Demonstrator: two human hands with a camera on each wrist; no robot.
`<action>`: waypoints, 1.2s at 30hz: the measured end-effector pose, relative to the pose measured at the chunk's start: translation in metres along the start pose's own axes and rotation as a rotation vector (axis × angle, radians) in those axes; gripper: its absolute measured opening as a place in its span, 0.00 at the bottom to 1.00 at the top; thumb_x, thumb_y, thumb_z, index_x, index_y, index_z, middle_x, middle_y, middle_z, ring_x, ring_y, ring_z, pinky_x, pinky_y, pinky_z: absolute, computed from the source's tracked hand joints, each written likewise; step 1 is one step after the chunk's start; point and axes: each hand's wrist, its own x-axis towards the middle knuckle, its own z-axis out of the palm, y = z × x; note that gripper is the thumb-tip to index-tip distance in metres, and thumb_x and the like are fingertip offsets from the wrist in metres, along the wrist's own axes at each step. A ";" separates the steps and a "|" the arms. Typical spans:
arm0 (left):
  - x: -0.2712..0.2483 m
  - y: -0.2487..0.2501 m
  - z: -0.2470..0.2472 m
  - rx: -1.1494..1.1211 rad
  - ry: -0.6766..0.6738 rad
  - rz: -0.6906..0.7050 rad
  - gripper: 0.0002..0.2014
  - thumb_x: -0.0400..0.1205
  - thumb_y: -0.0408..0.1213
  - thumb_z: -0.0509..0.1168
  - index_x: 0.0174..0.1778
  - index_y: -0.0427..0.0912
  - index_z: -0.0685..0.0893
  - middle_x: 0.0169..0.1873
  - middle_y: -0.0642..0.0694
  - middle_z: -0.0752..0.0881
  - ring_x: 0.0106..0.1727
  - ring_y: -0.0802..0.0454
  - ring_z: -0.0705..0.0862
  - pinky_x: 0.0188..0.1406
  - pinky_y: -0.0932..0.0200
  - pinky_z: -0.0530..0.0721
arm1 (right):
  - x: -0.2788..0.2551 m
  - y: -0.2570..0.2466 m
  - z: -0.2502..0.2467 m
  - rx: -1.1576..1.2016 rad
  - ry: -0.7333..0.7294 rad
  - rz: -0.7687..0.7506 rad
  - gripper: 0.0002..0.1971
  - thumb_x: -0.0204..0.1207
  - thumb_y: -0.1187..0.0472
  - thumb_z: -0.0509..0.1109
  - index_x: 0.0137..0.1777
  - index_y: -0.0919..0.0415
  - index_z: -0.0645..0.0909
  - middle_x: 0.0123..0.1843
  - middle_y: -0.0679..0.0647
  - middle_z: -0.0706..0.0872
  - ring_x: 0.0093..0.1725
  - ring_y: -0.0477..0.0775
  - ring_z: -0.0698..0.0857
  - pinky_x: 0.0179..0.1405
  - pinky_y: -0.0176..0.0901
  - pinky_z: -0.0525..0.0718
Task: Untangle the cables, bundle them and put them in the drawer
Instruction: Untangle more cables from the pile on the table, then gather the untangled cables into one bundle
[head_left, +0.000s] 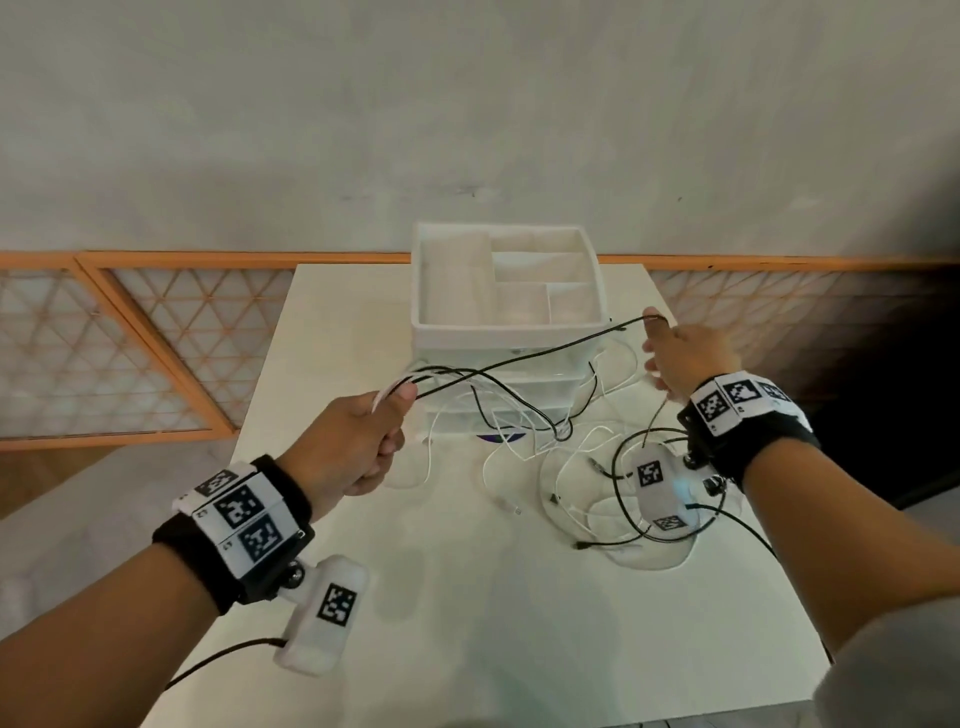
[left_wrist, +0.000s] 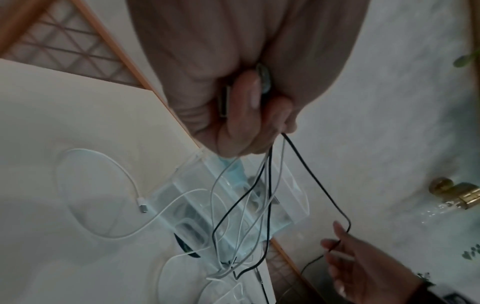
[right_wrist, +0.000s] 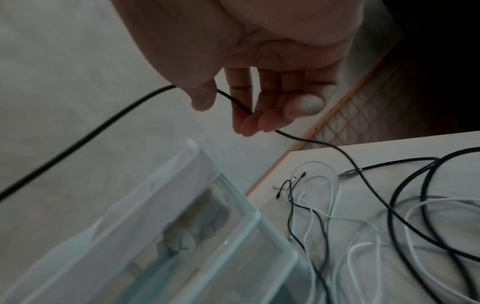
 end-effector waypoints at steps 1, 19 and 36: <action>0.001 -0.001 0.001 0.041 0.006 -0.003 0.21 0.84 0.51 0.65 0.32 0.43 0.69 0.23 0.48 0.68 0.18 0.54 0.61 0.15 0.69 0.57 | 0.003 -0.005 -0.002 0.034 0.028 -0.045 0.28 0.81 0.35 0.60 0.50 0.61 0.86 0.42 0.54 0.91 0.39 0.58 0.87 0.50 0.58 0.89; 0.015 0.006 0.011 0.288 -0.002 -0.011 0.19 0.83 0.50 0.67 0.33 0.42 0.73 0.22 0.48 0.70 0.17 0.53 0.61 0.15 0.67 0.58 | -0.009 0.026 0.023 -0.371 -0.249 -0.210 0.33 0.75 0.64 0.71 0.79 0.45 0.70 0.56 0.51 0.87 0.53 0.50 0.86 0.57 0.47 0.83; 0.002 -0.028 0.028 0.972 -0.208 0.098 0.22 0.89 0.55 0.47 0.35 0.46 0.70 0.30 0.49 0.75 0.34 0.48 0.73 0.39 0.54 0.73 | -0.048 0.009 0.081 -0.489 0.076 -0.503 0.11 0.77 0.61 0.63 0.54 0.45 0.79 0.39 0.54 0.89 0.39 0.65 0.85 0.37 0.50 0.83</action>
